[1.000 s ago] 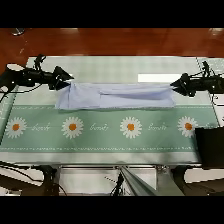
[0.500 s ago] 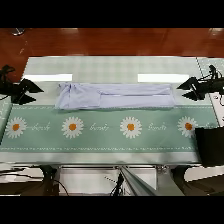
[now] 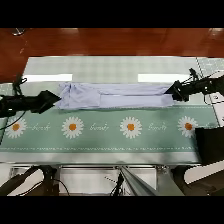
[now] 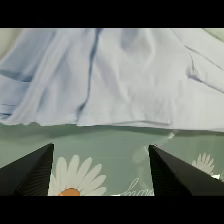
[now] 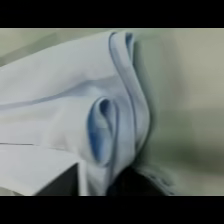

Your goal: Fold the shirts.

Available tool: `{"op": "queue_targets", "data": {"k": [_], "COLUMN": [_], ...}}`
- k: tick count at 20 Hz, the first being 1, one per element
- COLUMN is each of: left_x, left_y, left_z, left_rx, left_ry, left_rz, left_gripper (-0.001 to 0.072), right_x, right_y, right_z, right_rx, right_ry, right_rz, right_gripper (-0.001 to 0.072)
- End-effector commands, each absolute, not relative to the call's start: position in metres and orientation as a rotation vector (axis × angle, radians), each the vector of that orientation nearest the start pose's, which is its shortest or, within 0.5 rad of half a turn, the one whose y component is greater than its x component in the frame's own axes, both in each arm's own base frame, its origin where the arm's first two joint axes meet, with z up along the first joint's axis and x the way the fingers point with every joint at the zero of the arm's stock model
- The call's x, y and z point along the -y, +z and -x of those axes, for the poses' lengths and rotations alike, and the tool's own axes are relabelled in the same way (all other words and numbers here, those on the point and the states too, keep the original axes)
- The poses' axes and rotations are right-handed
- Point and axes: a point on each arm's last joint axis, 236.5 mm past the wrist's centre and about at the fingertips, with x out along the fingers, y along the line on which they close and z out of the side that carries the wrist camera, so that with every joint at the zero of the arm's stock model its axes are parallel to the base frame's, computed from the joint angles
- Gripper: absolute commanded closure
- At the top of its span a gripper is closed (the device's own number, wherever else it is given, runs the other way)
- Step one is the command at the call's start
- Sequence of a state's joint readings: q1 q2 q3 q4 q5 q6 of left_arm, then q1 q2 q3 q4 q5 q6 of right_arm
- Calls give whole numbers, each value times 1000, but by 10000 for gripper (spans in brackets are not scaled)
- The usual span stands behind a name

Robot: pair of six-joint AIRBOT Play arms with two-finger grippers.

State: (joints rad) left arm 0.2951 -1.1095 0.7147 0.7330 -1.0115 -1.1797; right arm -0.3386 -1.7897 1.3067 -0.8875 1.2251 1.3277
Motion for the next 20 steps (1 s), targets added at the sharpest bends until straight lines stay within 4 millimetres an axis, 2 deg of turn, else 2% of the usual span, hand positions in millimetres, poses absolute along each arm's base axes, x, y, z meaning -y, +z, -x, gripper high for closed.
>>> {"op": "queue_targets", "data": {"k": [1,2,3,4,6,7,9,11,14,16,20], "left_x": [99,107,114,122,145,160,190,226,308,360,457], "left_y": [-12,-8,-4,1,15,20,16,6,-5,-29,-56], "left_z": [-337,-338,-339,-341,-342,-342,-336,-342,-352,-353,-322], "left_rx": [-1099,-1096,-1093,-1083,-1064,-1057,-1123,-1151,-1173,-1242,-1390], "left_ry": [-366,-389,-410,-435,-499,-537,-551,-571,-692,-757,-935], "left_rz": [629,611,595,579,546,510,413,239,155,125,176], "left_gripper": [21,220,543,685,685,686,687,687,687,686,686], "right_x": [-25,-21,-13,-4,11,12,5,-10,-30,-38,-54], "right_y": [-87,-76,-60,-45,-11,7,35,57,78,88,115], "right_z": [-427,-426,-424,-418,-399,-386,-357,-324,-282,-263,-251], "right_rx": [-1439,-1420,-1398,-1383,-1355,-1327,-1267,-1207,-1127,-1083,-994], "right_ry": [285,296,300,297,294,298,300,297,263,245,271], "right_rz": [-774,-762,-742,-710,-627,-600,-551,-517,-526,-530,-543], "right_gripper": [687,687,687,688,687,687,687,687,687,687,687]}}
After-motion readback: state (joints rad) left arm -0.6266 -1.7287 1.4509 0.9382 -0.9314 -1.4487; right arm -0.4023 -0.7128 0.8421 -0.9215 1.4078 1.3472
